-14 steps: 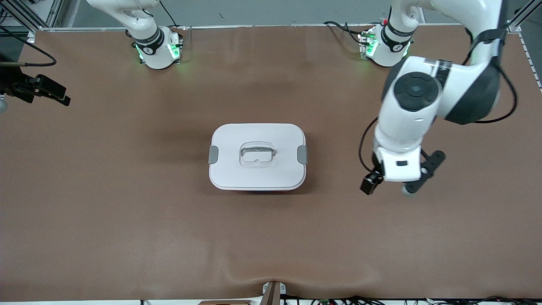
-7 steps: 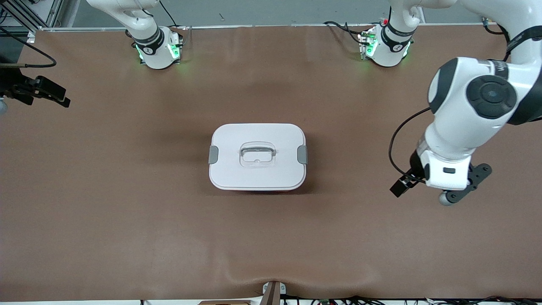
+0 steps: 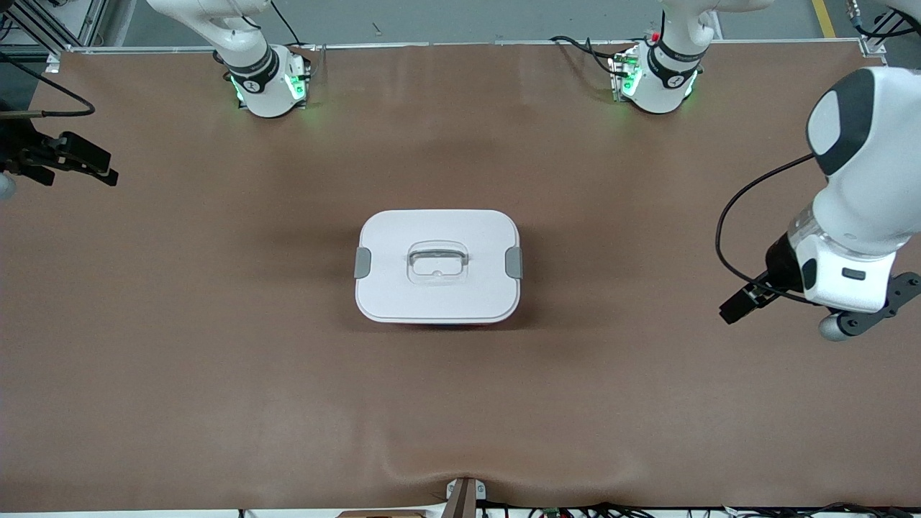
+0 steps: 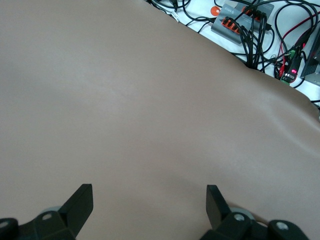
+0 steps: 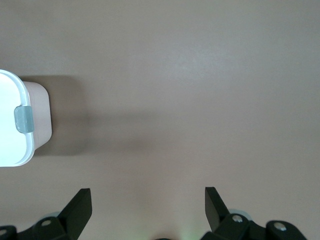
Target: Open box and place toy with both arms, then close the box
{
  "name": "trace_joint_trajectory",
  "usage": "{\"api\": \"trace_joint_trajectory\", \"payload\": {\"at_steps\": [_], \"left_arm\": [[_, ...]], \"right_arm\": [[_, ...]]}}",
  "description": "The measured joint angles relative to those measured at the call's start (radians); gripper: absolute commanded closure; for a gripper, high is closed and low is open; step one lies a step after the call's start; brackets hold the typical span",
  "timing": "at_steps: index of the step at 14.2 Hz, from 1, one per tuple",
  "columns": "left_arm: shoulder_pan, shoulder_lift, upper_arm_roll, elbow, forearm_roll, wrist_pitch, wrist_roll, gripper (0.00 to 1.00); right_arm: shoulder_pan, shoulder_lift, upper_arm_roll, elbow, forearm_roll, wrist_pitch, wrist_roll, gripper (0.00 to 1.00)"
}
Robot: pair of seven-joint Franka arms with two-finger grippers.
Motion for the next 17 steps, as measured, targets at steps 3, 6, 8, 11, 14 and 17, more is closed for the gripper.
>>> {"api": "trace_joint_trajectory", "payload": {"at_steps": [3, 6, 8, 11, 14, 17], "left_arm": [[0.006, -0.032, 0.0, -0.002, -0.031, -0.034, 0.064, 0.0], [0.008, -0.079, 0.0, -0.002, -0.048, -0.112, 0.111, 0.0], [0.01, -0.117, 0.0, -0.003, -0.049, -0.166, 0.129, 0.0], [0.014, -0.169, 0.0, -0.016, -0.053, -0.232, 0.153, 0.0], [0.031, -0.232, 0.0, -0.052, -0.086, -0.255, 0.237, 0.0], [0.047, -0.276, -0.001, -0.068, -0.127, -0.275, 0.28, 0.0]], "right_arm": [[0.0, 0.0, 0.0, 0.001, 0.0, 0.0, 0.0, 0.0], [0.0, 0.0, 0.0, 0.001, 0.0, -0.001, 0.0, 0.0], [0.0, 0.0, 0.0, 0.001, 0.0, -0.002, 0.0, 0.0], [0.0, 0.0, -0.001, 0.001, 0.0, -0.002, 0.0, 0.0], [0.0, 0.001, -0.001, 0.001, 0.0, -0.003, 0.0, 0.0], [0.0, 0.001, -0.001, 0.001, 0.0, -0.003, 0.0, 0.0]]}}
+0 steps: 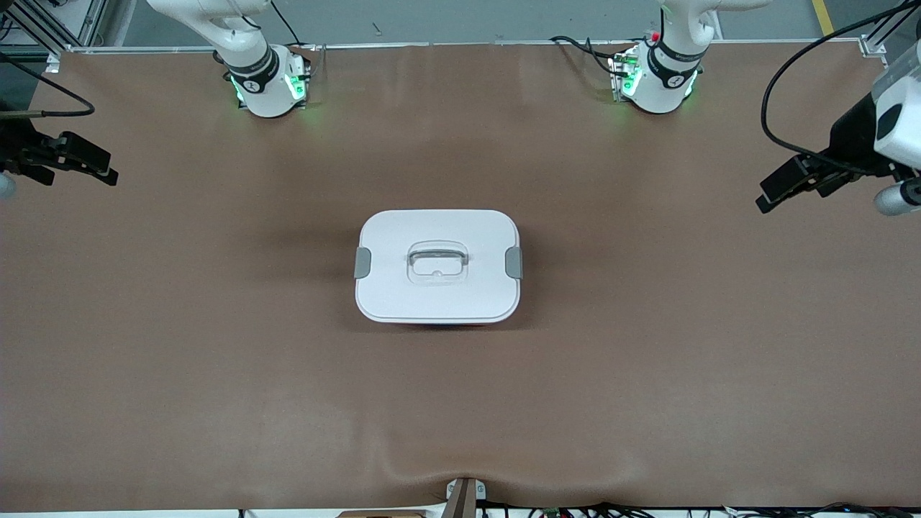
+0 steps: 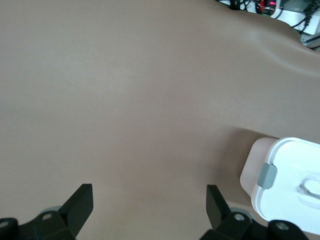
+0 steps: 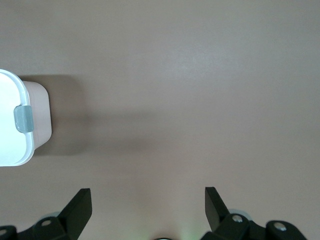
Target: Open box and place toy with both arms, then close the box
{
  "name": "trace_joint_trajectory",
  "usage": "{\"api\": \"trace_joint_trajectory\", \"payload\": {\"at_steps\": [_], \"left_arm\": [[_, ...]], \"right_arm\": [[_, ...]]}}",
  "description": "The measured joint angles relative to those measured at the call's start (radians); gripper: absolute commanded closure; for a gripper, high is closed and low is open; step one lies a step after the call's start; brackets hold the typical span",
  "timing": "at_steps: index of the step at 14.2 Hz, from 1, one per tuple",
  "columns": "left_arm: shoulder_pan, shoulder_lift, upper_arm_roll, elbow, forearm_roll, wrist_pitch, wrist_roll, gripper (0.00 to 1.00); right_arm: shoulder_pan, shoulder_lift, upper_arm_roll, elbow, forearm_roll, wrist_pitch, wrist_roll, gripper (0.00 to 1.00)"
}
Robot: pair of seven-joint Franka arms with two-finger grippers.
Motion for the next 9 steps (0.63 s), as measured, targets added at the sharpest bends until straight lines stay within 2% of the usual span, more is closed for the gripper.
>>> {"api": "trace_joint_trajectory", "payload": {"at_steps": [9], "left_arm": [[0.003, -0.103, -0.016, -0.012, -0.008, -0.08, 0.083, 0.0]], "right_arm": [[0.0, 0.001, 0.0, 0.0, 0.0, 0.0, 0.0, 0.0]]}}
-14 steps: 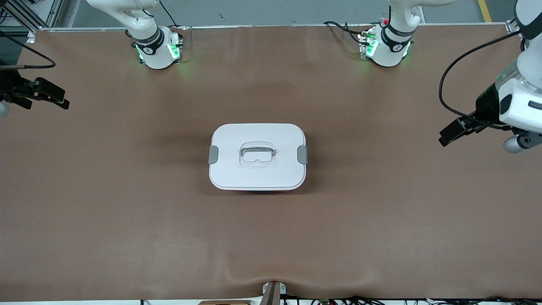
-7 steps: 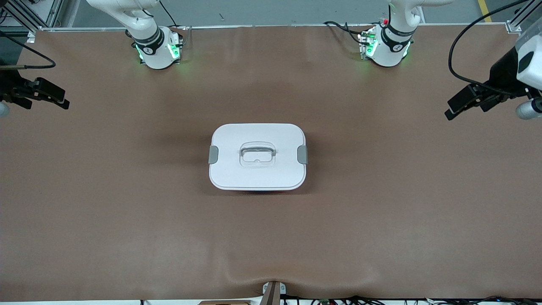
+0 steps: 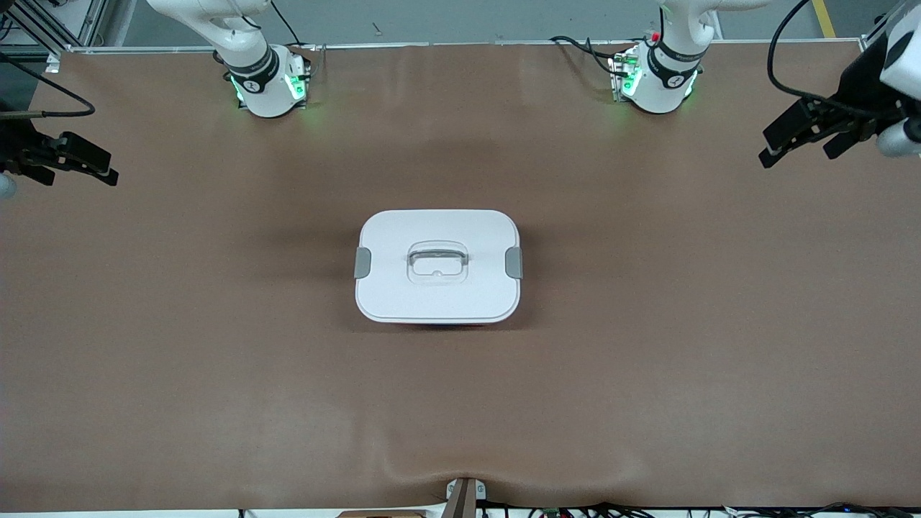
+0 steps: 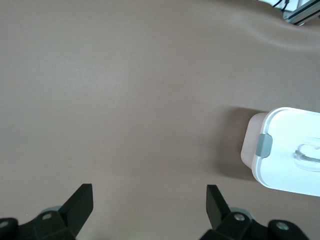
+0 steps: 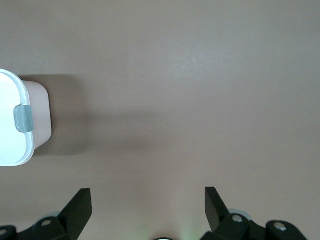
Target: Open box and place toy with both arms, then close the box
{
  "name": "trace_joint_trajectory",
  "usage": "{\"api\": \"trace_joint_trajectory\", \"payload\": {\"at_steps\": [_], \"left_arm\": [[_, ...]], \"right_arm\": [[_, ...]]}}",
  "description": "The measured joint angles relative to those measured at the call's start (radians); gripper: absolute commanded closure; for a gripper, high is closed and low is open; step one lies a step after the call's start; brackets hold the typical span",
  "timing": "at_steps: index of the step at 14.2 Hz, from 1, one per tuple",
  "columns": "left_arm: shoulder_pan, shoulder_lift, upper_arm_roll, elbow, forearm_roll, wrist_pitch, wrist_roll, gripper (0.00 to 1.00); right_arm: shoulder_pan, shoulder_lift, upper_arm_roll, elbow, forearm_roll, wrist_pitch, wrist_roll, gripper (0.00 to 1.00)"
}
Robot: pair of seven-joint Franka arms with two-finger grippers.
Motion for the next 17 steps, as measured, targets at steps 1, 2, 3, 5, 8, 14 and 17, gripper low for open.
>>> {"api": "trace_joint_trajectory", "payload": {"at_steps": [1, 2, 3, 5, 8, 14, 17], "left_arm": [[0.0, -0.012, -0.001, -0.001, 0.0, -0.011, 0.001, 0.0], [0.0, -0.018, -0.001, -0.006, 0.0, -0.024, 0.001, 0.0], [0.0, -0.017, -0.001, -0.017, 0.001, -0.031, 0.001, 0.0], [0.0, -0.002, -0.001, -0.046, 0.011, -0.03, 0.001, 0.0], [0.005, 0.025, 0.003, -0.058, 0.04, -0.029, 0.02, 0.0], [0.007, 0.025, 0.004, -0.058, 0.058, -0.024, 0.158, 0.0], [0.007, 0.025, 0.004, -0.062, 0.058, -0.017, 0.172, 0.0]], "right_arm": [[0.0, 0.0, 0.0, 0.0, 0.0, 0.0, 0.0, 0.0], [0.0, 0.0, 0.0, 0.0, 0.0, 0.0, 0.0, 0.0], [0.0, 0.0, 0.0, 0.0, 0.0, 0.0, 0.0, 0.0], [0.0, 0.0, 0.0, 0.0, 0.0, 0.0, 0.0, 0.0], [0.0, 0.0, 0.0, 0.0, 0.0, 0.0, 0.0, 0.0], [0.0, 0.0, -0.001, 0.0, 0.0, 0.001, 0.0, 0.0], [-0.001, 0.0, -0.003, 0.0, 0.0, 0.001, 0.0, 0.0]]}}
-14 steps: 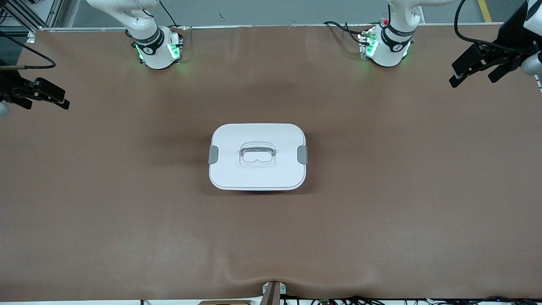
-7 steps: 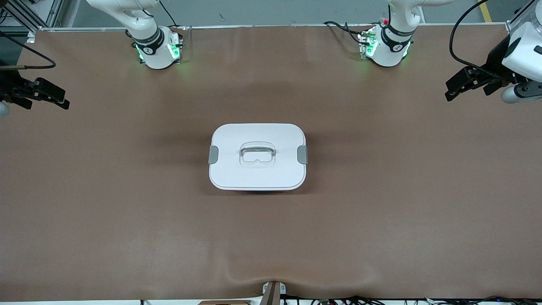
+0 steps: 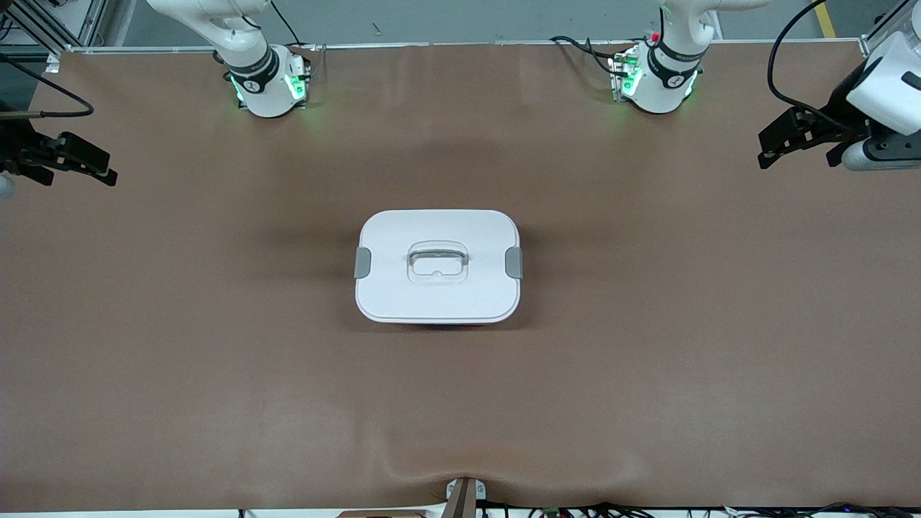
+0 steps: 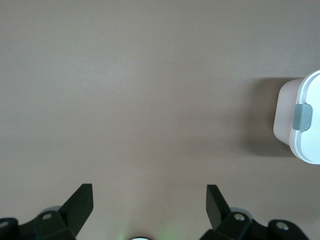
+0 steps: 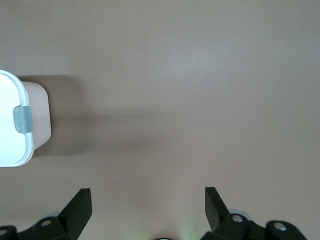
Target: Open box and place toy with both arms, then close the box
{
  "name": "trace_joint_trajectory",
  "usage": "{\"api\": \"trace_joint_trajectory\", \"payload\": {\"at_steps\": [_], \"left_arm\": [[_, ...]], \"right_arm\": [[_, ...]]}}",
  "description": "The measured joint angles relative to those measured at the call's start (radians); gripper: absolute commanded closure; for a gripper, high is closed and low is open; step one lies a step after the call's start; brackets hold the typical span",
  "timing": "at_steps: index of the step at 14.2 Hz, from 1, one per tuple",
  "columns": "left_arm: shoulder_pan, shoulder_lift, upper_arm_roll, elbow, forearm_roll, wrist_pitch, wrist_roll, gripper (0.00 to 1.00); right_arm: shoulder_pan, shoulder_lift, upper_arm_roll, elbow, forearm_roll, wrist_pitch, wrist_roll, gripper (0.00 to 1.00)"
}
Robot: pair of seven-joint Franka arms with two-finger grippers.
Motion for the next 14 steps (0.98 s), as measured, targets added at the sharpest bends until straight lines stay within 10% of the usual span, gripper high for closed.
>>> {"api": "trace_joint_trajectory", "payload": {"at_steps": [14], "left_arm": [[0.017, 0.002, 0.045, -0.003, 0.001, 0.006, -0.019, 0.0]], "right_arm": [[0.0, 0.0, 0.0, 0.0, 0.0, 0.0, 0.0, 0.0]]}}
